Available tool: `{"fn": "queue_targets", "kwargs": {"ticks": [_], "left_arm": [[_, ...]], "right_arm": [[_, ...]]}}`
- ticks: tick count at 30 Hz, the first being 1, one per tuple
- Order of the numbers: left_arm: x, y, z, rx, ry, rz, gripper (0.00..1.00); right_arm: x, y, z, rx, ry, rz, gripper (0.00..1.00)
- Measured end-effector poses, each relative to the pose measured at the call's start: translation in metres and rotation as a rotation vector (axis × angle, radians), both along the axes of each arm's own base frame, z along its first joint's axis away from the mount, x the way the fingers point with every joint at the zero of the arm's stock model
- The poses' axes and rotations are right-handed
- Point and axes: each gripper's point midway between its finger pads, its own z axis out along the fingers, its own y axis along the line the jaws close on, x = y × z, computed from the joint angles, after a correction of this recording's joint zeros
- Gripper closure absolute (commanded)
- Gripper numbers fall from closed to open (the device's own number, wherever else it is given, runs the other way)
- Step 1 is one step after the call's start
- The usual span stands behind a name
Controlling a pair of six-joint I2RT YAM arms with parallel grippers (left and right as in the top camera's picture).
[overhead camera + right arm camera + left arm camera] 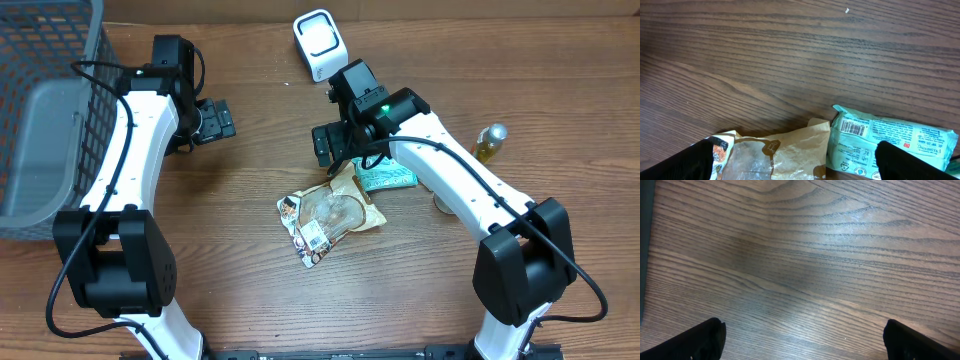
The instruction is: Scan the item barcode
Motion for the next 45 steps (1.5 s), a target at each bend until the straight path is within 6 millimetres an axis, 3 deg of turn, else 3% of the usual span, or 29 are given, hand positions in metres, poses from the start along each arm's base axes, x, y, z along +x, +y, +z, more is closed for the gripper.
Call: {"fn": "queue_targets", "kwargs": {"ticks": [15, 19, 26, 31, 38, 45], "left_arm": [[0.0, 0.0, 0.006, 0.0, -0.016, 0.0, 0.0], [-0.002, 0.0, 0.038, -0.001, -0.096, 0.0, 0.01], [-0.026, 0.0, 0.142, -0.005, -0.37, 0.0, 0.0], [-0.049, 0.001, 0.191, -0.007, -0.508, 0.0, 0.01], [-0.063, 0.001, 0.215, -0.008, -0.578, 0.0, 0.01], [-0.069, 0.001, 0.213, -0.007, -0.561, 0.0, 0.01]], "right_arm": [[0.0, 0.0, 0.0, 0.0, 0.0, 0.0, 0.0], [0.0, 0.0, 0.0, 0.0, 0.0, 0.0, 0.0], [0.0, 0.0, 0.0, 0.0, 0.0, 0.0, 0.0], [0.0, 0.0, 0.0, 0.0, 0.0, -0.001, 0.0], [0.0, 0.0, 0.0, 0.0, 0.0, -0.001, 0.0], [0.0, 0.0, 0.0, 0.0, 0.0, 0.0, 0.0]]}}
